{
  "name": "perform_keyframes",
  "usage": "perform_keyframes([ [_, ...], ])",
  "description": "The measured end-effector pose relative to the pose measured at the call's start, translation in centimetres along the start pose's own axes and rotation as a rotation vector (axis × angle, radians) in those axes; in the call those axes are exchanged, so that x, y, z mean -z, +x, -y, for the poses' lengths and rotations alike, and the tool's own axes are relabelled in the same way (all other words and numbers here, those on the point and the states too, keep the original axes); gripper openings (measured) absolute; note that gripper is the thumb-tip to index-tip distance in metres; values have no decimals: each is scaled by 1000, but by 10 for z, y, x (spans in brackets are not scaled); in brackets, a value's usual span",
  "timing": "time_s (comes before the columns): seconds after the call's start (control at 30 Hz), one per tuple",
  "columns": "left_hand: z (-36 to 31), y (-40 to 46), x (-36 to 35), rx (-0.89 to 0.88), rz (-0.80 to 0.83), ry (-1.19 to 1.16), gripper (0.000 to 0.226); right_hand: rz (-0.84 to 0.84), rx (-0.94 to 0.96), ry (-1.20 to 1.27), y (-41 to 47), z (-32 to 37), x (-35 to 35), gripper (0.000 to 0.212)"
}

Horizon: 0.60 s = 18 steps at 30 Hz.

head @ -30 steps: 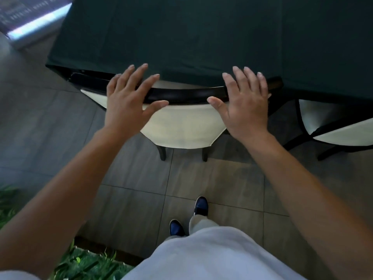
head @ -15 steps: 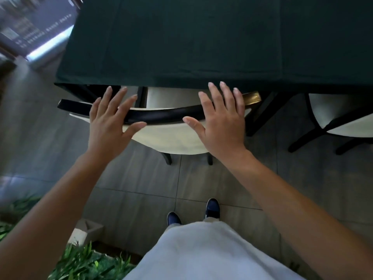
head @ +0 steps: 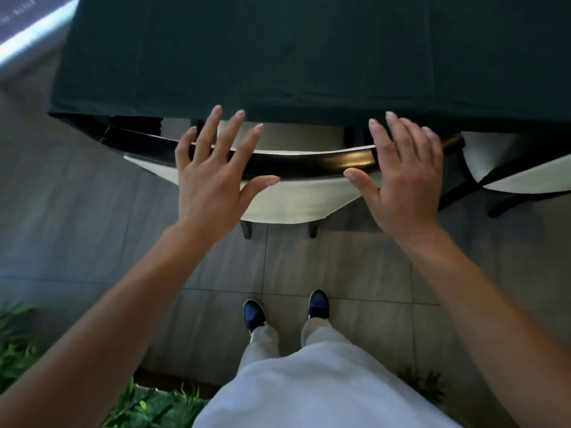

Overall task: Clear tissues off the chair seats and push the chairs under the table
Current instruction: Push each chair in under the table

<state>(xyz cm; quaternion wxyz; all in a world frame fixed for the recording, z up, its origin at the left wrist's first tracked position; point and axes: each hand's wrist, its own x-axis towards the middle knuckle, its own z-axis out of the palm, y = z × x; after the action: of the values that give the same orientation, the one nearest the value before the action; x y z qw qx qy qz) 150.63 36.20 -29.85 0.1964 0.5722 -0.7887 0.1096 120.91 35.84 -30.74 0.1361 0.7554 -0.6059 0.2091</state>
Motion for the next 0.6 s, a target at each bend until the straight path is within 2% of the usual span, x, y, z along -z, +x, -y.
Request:
perform_keyframes([
  [0.17, 20, 5, -5, -11, -27, -2, 65, 3, -15, -20, 10, 12, -5, 77],
  [0.4, 101, 6, -6, -41, -28, -77, 54, 124, -23, 27, 36, 79, -10, 70],
  [0.6, 99, 6, -10, 19, -43, -82, 54, 83, 36, 55, 42, 72, -20, 65],
])
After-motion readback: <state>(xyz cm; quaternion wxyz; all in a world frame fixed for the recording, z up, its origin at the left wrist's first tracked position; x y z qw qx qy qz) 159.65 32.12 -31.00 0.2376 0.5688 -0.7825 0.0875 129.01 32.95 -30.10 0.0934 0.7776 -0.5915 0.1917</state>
